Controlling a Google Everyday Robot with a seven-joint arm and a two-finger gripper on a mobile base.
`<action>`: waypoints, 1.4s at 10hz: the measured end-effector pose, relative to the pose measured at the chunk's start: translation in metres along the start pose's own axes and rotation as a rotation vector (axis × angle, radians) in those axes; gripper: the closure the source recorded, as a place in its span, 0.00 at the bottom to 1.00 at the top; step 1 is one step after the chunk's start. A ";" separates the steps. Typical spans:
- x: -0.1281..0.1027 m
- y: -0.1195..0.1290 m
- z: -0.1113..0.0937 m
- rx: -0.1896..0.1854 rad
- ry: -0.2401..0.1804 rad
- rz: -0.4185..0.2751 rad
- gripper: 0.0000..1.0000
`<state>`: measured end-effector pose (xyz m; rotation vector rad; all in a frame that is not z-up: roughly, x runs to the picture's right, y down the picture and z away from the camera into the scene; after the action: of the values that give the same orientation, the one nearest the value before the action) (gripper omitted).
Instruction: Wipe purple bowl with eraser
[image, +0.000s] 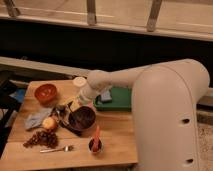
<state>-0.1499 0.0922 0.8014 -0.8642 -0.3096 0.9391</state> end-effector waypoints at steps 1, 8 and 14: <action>0.006 0.009 0.001 -0.021 0.001 -0.008 0.88; 0.014 -0.009 -0.006 0.007 -0.003 0.013 0.88; -0.002 0.022 -0.003 -0.031 -0.033 -0.062 0.88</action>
<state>-0.1619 0.0959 0.7832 -0.8634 -0.3787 0.8935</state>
